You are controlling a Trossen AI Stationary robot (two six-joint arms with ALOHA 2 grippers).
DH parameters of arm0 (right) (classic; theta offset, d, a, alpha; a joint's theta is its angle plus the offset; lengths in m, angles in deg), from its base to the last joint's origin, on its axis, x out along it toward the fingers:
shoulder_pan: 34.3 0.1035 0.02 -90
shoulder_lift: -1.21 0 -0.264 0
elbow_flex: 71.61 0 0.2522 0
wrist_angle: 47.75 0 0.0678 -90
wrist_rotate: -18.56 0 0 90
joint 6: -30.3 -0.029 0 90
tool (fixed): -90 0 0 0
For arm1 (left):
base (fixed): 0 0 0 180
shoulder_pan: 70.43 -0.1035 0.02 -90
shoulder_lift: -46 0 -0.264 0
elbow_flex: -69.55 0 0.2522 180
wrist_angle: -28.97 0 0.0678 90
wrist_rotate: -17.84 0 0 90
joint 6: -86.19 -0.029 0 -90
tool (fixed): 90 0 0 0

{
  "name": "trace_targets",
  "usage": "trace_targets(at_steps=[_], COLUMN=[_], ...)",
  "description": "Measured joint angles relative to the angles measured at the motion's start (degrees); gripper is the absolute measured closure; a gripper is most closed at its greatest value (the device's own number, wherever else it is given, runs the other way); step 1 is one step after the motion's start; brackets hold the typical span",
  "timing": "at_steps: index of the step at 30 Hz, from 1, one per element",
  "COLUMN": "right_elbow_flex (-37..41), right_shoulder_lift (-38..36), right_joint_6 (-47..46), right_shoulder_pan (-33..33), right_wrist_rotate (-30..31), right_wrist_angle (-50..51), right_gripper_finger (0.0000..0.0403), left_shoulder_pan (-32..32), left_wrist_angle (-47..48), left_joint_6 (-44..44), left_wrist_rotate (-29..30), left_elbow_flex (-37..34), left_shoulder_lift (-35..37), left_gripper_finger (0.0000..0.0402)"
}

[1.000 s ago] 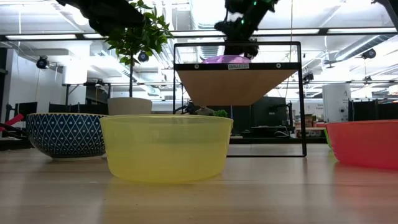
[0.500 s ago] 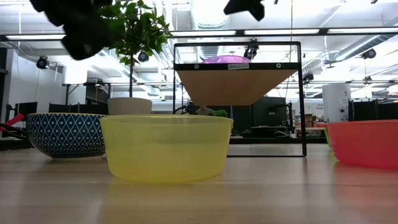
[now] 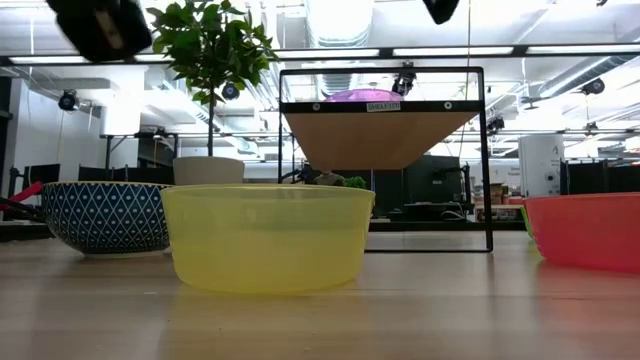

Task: Place and stack bowls onto a shelf
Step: Stack the yellow bowl on top of the purple bowl on the shelf

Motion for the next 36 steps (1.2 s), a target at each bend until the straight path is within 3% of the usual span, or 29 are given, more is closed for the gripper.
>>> trace_targets(at_steps=[10,19,25,32,36], right_elbow_flex=[7.95,14.58,14.67,14.62,14.58], right_shoulder_lift=[-1.96,-2.94,-3.31,-3.72,-3.83], right_joint_6=[-1.00,-1.52,1.21,1.41,1.39], right_shoulder_pan=[10.93,19.61,21.24,21.26,21.26], right_wrist_rotate=[0.02,1.17,8.09,6.95,6.99], right_wrist_angle=[-4.66,-13.39,-13.81,-13.46,-13.46], right_gripper_finger=[0.0390,0.0390,0.0390,0.0390,0.0390], left_shoulder_pan=[1.27,1.22,1.07,1.33,1.21], left_wrist_angle=[6.84,12.66,12.58,12.60,13.31], left_joint_6=[-15.96,-19.29,-21.07,-22.18,-24.57], left_wrist_rotate=[4.50,10.40,10.71,10.13,6.84], left_elbow_flex=[14.59,20.28,21.84,27.00,29.15], left_shoulder_lift=[-15.93,-23.89,-29.70,-35.42,-37.93], left_gripper_finger=[0.0353,0.0284,0.0249,0.0247,0.0247])
